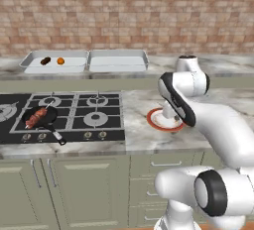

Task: Place the cold items (sweet potato and tangerine) from the fridge in one tupperware on the dining counter. Place the warm items (kebab skewer and hot dog) in the stove area in another tupperware.

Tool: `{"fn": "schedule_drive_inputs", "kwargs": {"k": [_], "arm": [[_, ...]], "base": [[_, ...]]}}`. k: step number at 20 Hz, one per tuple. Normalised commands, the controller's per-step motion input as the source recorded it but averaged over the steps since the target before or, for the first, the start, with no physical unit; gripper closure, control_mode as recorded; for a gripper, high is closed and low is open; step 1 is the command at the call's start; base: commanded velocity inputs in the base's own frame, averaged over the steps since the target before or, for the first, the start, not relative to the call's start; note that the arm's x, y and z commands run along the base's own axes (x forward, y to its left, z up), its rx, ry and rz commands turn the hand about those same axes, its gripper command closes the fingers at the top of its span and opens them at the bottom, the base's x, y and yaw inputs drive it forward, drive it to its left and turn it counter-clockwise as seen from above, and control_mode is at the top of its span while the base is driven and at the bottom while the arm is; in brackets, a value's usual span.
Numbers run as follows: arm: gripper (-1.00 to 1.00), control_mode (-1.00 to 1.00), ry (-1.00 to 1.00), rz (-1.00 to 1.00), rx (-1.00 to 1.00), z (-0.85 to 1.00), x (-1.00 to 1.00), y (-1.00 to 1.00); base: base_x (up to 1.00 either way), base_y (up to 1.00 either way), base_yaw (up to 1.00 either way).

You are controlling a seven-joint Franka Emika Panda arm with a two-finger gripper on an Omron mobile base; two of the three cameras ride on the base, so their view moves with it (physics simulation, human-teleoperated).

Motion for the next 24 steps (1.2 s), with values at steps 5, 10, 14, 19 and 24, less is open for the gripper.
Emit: {"fn": "schedule_drive_inputs", "kwargs": {"k": [5, 10, 14, 19, 24], "arm": [[1.00, -1.00, -0.03, 0.02, 0.03, 0.00, -0.37, 0.00], [1.00, -1.00, 0.00, 0.00, 0.00, 0.00, 0.00, 0.00], [1.00, 1.00, 0.00, 0.00, 0.00, 0.00, 0.00, 0.00], [1.00, 1.00, 0.00, 0.00, 0.00, 0.00, 0.00, 0.00], [1.00, 1.00, 0.00, 0.00, 0.00, 0.00, 0.00, 0.00]], "base": [[0.00, 0.00, 0.00], [0.00, 0.00, 0.00], [-0.16, -0.22, -0.05], [-0.52, -0.65, -0.33], [-0.08, -0.99, -0.47]]}}
